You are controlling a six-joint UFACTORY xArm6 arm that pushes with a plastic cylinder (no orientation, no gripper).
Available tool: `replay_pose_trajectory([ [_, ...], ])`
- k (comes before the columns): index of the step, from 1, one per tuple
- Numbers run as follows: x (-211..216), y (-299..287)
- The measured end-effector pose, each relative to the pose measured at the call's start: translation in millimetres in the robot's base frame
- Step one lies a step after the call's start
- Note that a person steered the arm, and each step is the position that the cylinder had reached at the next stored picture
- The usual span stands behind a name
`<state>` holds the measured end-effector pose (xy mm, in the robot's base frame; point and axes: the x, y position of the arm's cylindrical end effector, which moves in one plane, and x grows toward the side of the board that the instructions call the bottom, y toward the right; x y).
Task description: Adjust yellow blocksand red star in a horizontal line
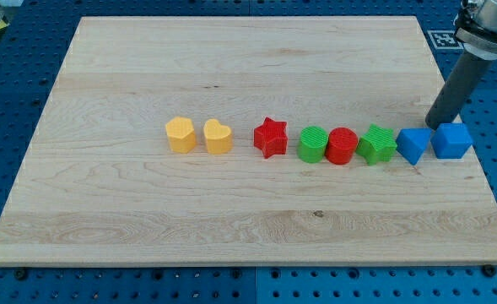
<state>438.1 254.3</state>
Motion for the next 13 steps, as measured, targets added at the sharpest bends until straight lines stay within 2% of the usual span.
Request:
replay_pose_trajectory([
  [4, 8, -6],
  [5, -13, -9],
  [6, -37, -47],
  [7, -47, -127],
  [8, -46, -211],
  [9, -40, -258],
  [13, -14, -252],
])
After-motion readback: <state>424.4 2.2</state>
